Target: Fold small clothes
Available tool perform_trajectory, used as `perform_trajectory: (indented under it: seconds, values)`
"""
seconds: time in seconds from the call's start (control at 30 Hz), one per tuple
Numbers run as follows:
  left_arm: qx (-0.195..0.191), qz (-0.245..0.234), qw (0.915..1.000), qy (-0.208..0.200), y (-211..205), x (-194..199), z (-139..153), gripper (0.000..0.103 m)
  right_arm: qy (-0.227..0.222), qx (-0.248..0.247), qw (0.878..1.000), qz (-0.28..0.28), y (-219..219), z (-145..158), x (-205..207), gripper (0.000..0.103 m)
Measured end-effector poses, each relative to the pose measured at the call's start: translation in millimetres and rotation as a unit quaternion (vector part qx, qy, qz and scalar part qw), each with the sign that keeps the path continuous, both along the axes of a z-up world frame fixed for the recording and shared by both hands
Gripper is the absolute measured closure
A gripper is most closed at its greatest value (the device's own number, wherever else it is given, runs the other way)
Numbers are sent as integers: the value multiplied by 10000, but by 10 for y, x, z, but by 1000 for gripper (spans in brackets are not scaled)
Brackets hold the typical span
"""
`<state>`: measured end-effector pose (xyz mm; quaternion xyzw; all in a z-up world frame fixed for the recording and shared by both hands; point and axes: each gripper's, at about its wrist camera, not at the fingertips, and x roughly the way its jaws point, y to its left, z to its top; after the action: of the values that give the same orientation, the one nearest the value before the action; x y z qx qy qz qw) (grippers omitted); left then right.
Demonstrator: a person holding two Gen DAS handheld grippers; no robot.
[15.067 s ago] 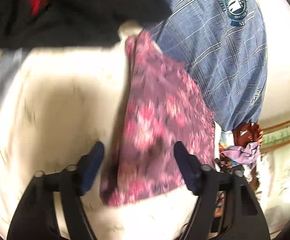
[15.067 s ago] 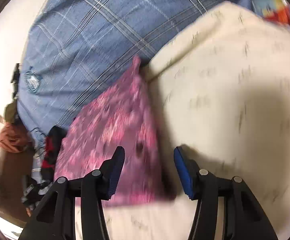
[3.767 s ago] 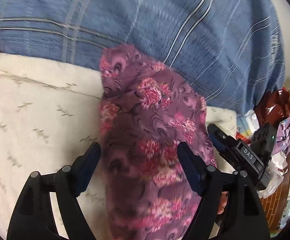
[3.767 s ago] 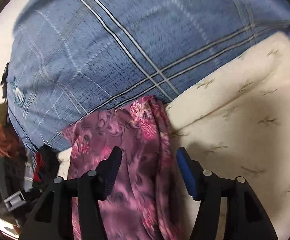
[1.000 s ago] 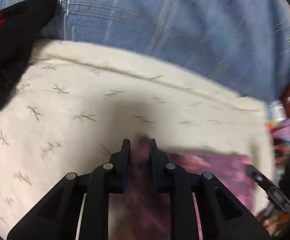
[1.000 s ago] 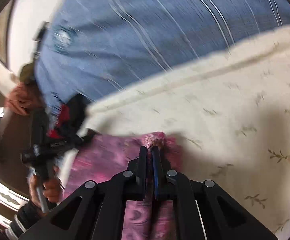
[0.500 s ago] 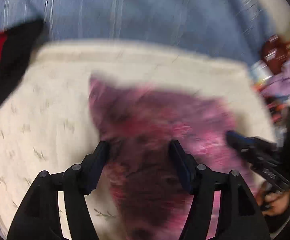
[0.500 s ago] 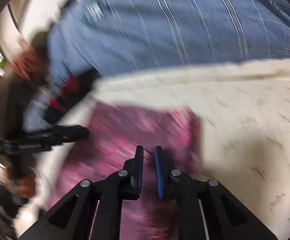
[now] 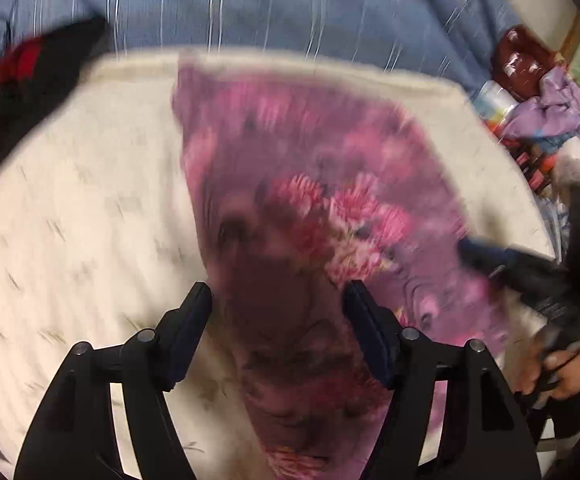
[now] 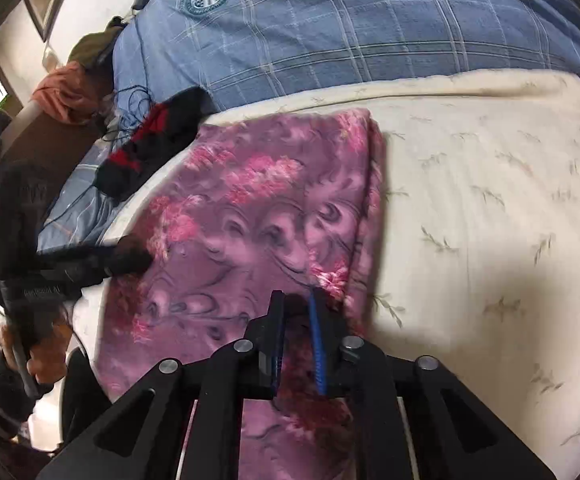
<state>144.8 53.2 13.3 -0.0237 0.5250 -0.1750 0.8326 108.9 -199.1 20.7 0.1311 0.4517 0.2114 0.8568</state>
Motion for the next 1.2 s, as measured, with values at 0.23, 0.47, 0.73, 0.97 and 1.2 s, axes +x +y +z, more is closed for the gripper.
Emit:
perform_trajectory:
  seconds: [0.23,0.47,0.73,0.97,1.2]
  values:
    - [-881,453,9950,133,454,-280,281,30,-7,184,9990,-401,-178,275,-292,66]
    - [-8,306,9994,180,279,-557,-54,24,695,-440,9955,-468,-100,-127,-469,66]
    - [845,90,9936,-740,111,-1056,336,19,127,-1318,9861,-1002,-135,387,-850,13]
    - [1139,-74,9884,-998,12,-1326,384,18,-29,-1575,9812,-1115,-100,631,-1188,4]
    - [544,124,9927,-1072,74,-1539,447,18,-258,-2313,9677,-967,176,660,-1468,1]
